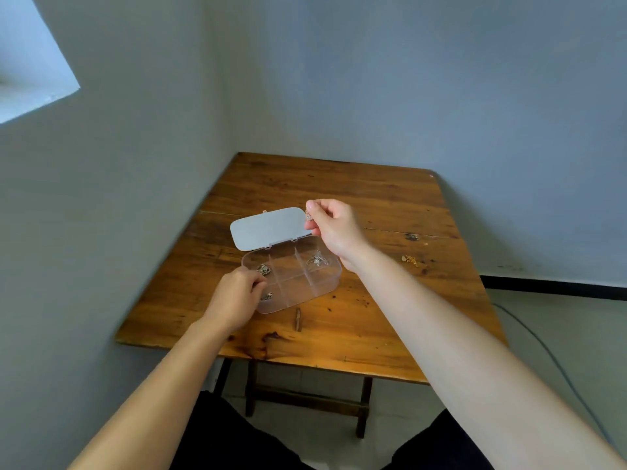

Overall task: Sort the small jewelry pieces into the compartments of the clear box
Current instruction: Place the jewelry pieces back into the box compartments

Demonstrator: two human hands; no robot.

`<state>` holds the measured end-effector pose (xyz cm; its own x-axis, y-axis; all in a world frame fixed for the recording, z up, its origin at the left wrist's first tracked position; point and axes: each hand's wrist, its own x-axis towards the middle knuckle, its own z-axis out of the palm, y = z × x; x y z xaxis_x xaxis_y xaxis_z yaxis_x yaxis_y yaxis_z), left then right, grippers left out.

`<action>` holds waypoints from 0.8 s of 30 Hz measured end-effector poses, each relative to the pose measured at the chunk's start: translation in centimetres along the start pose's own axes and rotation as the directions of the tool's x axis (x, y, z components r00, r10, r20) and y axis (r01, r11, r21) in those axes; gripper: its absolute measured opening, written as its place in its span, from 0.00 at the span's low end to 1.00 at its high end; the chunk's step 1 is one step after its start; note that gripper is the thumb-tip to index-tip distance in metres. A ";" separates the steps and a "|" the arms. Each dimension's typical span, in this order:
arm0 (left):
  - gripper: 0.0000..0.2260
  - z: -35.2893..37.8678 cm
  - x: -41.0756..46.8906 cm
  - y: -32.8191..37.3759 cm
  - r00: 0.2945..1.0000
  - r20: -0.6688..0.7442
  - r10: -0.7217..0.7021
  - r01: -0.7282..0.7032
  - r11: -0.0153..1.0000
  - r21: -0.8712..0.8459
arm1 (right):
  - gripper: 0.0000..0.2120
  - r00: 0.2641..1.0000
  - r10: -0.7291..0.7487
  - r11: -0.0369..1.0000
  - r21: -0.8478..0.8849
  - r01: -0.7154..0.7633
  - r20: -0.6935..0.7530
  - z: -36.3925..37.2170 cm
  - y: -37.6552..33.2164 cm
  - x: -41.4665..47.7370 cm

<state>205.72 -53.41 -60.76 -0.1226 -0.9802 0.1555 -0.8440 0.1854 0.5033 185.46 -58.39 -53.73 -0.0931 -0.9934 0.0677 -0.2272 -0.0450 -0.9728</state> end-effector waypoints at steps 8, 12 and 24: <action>0.05 1.0 -0.5 -0.2 0.991 -0.135 0.011 -0.023 0.996 -0.089 | 0.09 0.977 0.096 0.873 -0.488 0.008 0.188 3.8 2.8 0.9; 0.05 1.2 -0.6 -0.2 0.989 -0.148 -0.003 -0.011 0.996 -0.093 | 0.09 0.974 0.074 0.783 -0.617 0.076 0.213 4.1 3.4 0.8; 0.08 0.5 -0.8 3.1 0.955 -0.290 0.070 -0.003 0.974 0.227 | 0.09 0.997 -0.069 0.818 -0.571 0.071 0.026 -6.4 5.2 -2.3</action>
<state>202.98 -52.12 -59.74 -0.0250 -0.9025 0.4301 -0.9403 0.1673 0.2964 178.29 -55.64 -57.54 -0.0520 -0.9903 0.1289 -0.7460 -0.0472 -0.6643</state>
